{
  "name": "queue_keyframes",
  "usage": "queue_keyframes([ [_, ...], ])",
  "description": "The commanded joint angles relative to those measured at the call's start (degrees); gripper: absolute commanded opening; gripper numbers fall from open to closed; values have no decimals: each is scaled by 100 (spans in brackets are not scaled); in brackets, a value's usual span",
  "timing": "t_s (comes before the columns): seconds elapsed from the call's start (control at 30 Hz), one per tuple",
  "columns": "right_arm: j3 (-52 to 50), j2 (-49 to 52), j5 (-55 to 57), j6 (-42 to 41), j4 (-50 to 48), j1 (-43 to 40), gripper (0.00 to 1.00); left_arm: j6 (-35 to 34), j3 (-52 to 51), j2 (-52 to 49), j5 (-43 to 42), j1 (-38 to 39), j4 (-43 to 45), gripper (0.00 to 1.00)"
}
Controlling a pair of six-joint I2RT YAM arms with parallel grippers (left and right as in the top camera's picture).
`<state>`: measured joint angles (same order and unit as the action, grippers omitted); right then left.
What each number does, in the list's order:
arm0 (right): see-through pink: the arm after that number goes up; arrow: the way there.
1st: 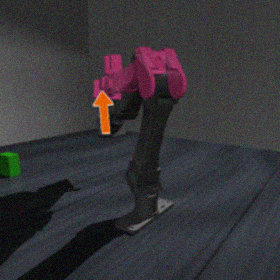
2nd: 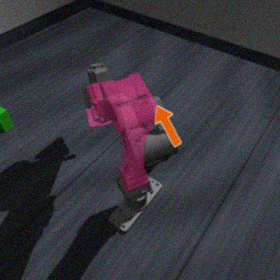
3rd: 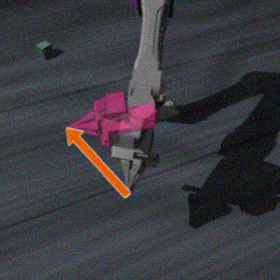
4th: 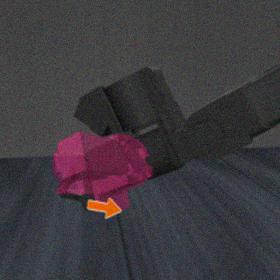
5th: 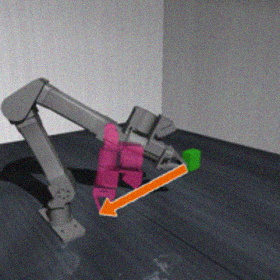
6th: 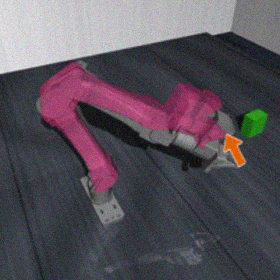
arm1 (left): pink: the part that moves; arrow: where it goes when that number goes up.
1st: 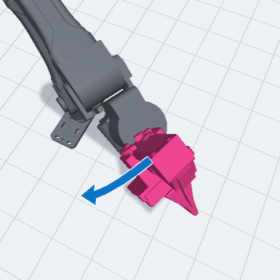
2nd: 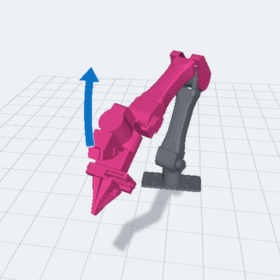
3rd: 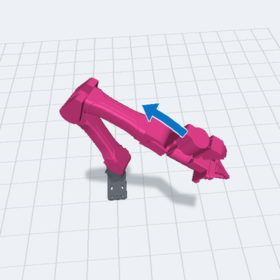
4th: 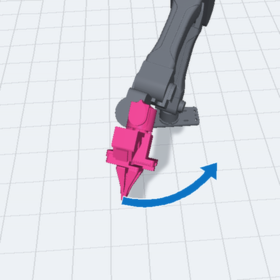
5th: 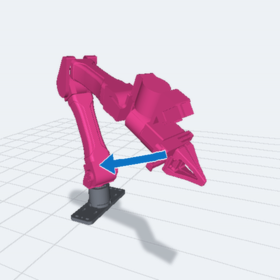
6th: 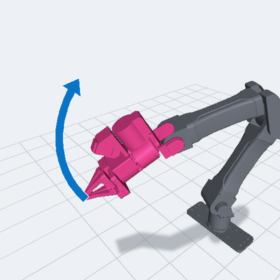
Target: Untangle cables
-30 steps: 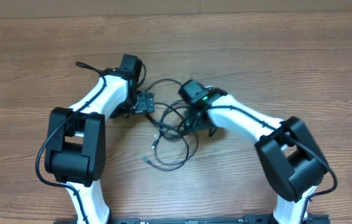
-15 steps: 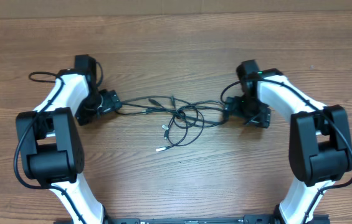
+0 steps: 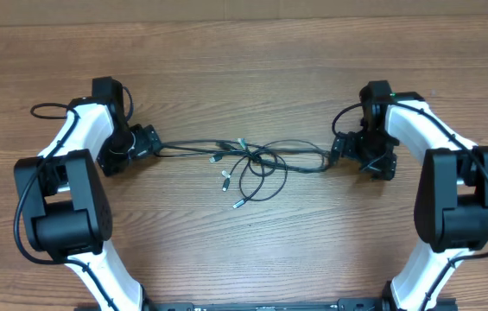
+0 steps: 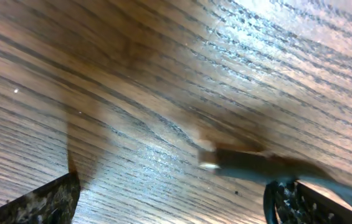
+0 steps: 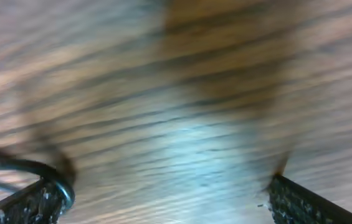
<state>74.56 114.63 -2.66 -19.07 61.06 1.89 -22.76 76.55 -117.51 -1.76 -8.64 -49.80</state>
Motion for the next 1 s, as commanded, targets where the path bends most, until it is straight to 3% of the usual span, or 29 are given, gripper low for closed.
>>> queue_keyframes([
  [0.0,105,595,1368,109,323,-662,100,-164,-798,-1591,227,-1060,227,100],
  [0.27,1038,595,1268,-61,990,-855,100,-74,-798,-1591,-540,-1985,247,100],
  [0.37,1036,595,400,105,977,-833,100,247,-796,-1582,-1049,-2017,313,90],
  [0.47,1038,595,-1060,1200,1027,-796,100,437,-769,-1414,-1416,-1823,251,86],
  [0.57,1038,592,-1827,1613,1185,-796,100,605,-769,-881,-1620,-1502,98,82],
  [0.87,1064,2,-2022,1609,1399,-796,97,577,-769,1683,-1635,404,-68,82],
  [0.97,1064,-278,-2085,1574,1613,-807,97,457,-769,2024,-1635,1268,-61,68],
])
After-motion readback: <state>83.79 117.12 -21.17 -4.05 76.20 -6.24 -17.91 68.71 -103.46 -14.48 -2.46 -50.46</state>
